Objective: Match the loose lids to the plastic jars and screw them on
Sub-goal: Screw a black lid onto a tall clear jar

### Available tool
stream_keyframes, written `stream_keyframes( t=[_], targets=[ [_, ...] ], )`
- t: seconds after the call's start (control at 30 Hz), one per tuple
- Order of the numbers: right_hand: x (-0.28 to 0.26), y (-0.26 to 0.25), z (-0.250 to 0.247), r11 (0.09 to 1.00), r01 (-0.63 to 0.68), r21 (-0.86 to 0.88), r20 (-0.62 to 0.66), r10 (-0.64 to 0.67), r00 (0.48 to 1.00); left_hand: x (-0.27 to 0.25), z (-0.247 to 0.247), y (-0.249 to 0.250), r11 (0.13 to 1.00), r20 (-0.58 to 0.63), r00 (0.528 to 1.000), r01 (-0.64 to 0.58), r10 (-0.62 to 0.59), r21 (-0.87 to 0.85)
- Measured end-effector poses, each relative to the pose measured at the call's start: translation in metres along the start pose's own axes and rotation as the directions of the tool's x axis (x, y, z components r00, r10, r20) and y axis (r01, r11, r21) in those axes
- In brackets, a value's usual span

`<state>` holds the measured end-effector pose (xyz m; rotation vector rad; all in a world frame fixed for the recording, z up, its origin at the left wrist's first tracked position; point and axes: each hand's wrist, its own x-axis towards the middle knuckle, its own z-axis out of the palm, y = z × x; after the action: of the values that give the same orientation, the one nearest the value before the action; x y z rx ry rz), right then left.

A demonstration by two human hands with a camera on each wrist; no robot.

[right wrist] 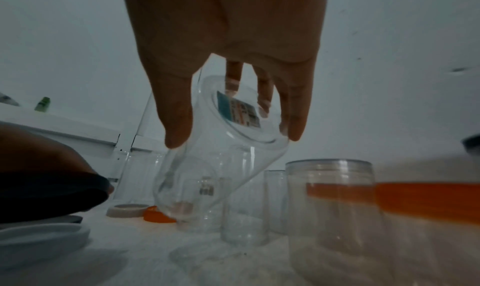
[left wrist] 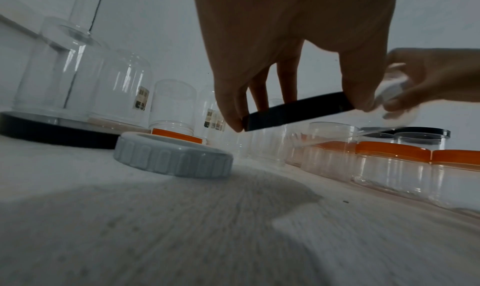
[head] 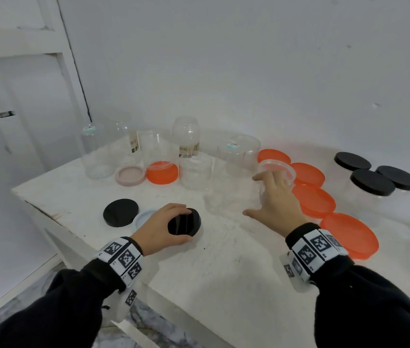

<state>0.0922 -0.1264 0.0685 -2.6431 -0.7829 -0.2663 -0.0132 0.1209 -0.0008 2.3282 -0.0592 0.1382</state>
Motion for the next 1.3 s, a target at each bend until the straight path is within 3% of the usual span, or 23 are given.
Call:
stream_keyframes(
  t=[0.23,0.53,1.07,1.3],
  targets=[
    [-0.029,0.013,0.008,0.934,-0.160,0.318,-0.072,0.192,0.979,-0.001,0.001,-0.008,0.997,-0.032,0.999,0.033,-0.036,-0.077],
    [-0.054,0.023,0.019,0.870,-0.323,0.373,0.056,0.326,0.944,0.002,0.004,-0.008,0.994,-0.019,0.999,0.043,-0.045,-0.105],
    [-0.074,0.034,0.029,0.746,-0.436,0.503,0.264,0.348,0.900,0.006,0.014,-0.003,0.989,-0.056,0.998,0.024,-0.032,-0.144],
    [-0.087,0.039,0.032,0.677,-0.465,0.571,0.349,0.312,0.884,0.009,0.018,0.009,0.937,-0.092,0.993,0.038,-0.074,-0.347]
  ],
)
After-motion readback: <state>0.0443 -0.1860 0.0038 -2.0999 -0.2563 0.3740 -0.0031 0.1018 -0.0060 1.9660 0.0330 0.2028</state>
